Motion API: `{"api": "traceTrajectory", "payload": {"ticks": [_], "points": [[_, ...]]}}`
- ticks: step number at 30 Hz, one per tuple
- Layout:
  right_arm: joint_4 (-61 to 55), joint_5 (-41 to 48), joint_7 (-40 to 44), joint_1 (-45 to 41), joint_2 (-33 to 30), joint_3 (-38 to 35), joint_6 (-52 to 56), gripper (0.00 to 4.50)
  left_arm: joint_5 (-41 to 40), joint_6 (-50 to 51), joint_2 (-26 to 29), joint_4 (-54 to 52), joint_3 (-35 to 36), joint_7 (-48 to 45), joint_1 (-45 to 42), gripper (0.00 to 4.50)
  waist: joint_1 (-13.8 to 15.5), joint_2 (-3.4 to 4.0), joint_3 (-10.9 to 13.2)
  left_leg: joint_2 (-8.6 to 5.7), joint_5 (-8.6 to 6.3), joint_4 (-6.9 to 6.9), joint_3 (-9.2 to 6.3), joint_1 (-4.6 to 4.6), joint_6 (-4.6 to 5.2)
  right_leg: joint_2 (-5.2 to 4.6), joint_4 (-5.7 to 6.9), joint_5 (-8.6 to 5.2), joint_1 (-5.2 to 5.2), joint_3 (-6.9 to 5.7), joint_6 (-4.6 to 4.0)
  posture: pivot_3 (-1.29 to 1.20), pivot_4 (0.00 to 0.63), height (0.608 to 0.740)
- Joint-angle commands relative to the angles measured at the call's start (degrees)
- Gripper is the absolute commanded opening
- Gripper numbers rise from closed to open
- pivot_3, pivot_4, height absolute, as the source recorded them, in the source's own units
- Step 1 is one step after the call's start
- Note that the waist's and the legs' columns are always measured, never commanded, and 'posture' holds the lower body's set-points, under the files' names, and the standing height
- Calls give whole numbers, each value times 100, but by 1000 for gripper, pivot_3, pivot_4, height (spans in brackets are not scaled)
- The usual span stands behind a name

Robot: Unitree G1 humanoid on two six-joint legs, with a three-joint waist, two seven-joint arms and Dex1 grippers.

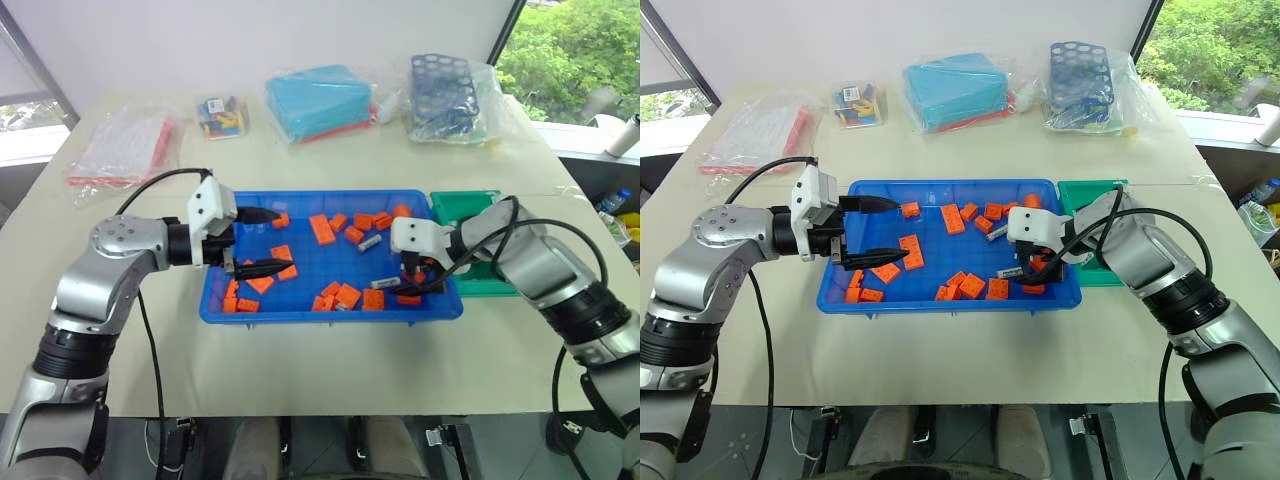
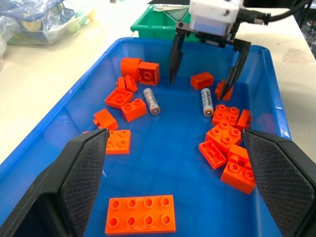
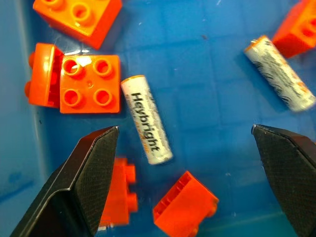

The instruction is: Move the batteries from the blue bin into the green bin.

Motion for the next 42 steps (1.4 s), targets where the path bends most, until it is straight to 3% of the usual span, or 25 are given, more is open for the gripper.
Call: {"api": "traceTrajectory", "payload": {"ticks": [1, 3, 10, 11, 15, 22, 29, 36, 42], "points": [[2, -205, 43, 55, 50, 7, -300, 4207, -64, -64, 65, -204, 199, 51, 5, 4500, -1, 0, 0, 0, 0, 0, 0, 0, 0, 0, 0, 0, 0, 0, 0, 0, 150, 737], [8, -173, 101, 82, 122, -46, -248, 3634, -72, -60, 72, -228, 225, 75, 32, 4500, -2, 0, 0, 0, 0, 0, 0, 1, 0, 0, 0, 0, 1, 0, 0, 0, 150, 737], [-169, 10, 321, 134, 224, -259, 39, 162, -85, -57, 88, -247, 273, 129, 100, 4500, 2, 0, 0, 0, 0, 2, 0, 2, 0, 0, 1, 0, 2, -1, 0, 0, 150, 737], [-223, 74, 352, 145, 236, -310, 142, 22, -84, -60, 89, -244, 270, 128, 102, 4500, 6, 0, 0, 0, 0, 2, 0, 2, 0, 0, 1, 0, 3, 0, 0, 0, 150, 737], [-522, 631, 366, 71, 334, -823, 1038, 28, -86, -62, 105, -210, 260, 97, 84, 4500, 4, 0, 0, 2, 0, 4, -1, 1, 0, -1, 2, 0, 4, 0, 0, 0, 150, 737], [26, 1419, -310, -518, 94, -2562, 2491, 28, -81, -66, 156, -108, 259, -3, 51, 4500, 15, 0, 0, 5, 0, 3, -2, 1, -1, -6, 3, 0, 3, -1, -1, 0, 150, 737], [509, 1360, -914, -210, -650, -3161, 2659, 28, -7, -87, 155, 154, 123, -157, -194, 4500, 6, 0, 0, -1, -1, -2, 2, -1, 1, -17, -7, -1, 4, 1, -4, 0, 150, 737], [173, 1480, -1186, 17, -553, -3049, 2565, 3393, 65, -122, 100, 359, -4, -271, -449, 4500, -34, 5, 2, 0, -1, -4, 4, 2, 1, -4, 1, 1, -1, 2, 0, 0, 150, 737], [480, 1361, -813, -749, 52, -2181, 1674, 3393, 116, -139, 72, 493, -47, -363, -593, 4500, -33, 5, 2, 0, -1, -3, 4, 2, 1, 2, 1, 1, -2, 3, 0, 0, 150, 737]]}}
